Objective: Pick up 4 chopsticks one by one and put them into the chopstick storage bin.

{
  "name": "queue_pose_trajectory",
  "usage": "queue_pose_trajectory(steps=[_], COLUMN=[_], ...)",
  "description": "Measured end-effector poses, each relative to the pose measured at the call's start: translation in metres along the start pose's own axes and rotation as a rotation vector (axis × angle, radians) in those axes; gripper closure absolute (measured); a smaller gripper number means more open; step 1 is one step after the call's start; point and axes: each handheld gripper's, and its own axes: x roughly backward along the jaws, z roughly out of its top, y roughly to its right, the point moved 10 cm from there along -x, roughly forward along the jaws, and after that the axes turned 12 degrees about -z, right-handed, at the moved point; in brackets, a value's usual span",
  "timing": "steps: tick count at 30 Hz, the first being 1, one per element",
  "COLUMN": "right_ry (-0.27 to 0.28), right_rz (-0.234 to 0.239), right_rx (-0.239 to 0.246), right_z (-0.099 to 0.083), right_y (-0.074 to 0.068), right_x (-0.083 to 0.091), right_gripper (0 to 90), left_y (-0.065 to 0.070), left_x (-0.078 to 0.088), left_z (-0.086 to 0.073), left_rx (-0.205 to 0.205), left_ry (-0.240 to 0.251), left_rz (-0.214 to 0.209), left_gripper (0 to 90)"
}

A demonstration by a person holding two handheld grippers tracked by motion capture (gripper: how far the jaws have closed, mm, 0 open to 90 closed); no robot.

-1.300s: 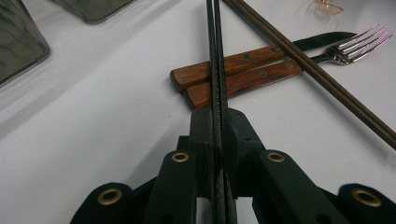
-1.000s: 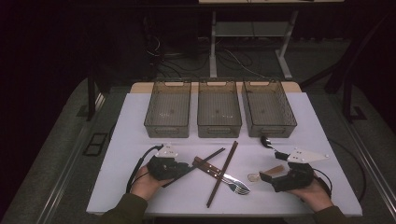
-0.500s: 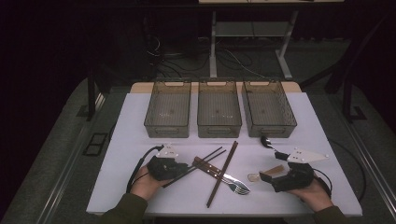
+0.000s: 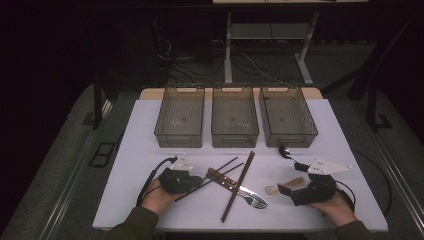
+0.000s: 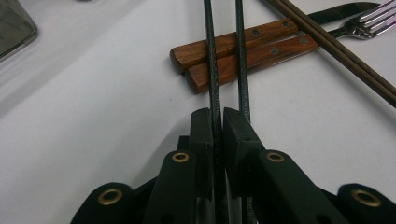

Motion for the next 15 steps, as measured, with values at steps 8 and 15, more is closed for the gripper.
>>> queue_pose_trajectory(steps=[8, 15], right_ry=[-0.001, -0.002], right_rz=[0.0, -0.002], right_rx=[0.002, 0.005], right_z=[-0.0002, -0.0004], right_y=[-0.0002, -0.0002], right_x=[0.0, -0.0002], right_gripper=[0.2, 0.3], left_y=[-0.0009, -0.0005], left_x=[0.0, 0.0], left_z=[0.0, 0.0], left_rx=[-0.016, -0.002], left_ry=[-0.006, -0.001], left_rz=[0.01, 0.009], left_gripper=[84.5, 84.8])
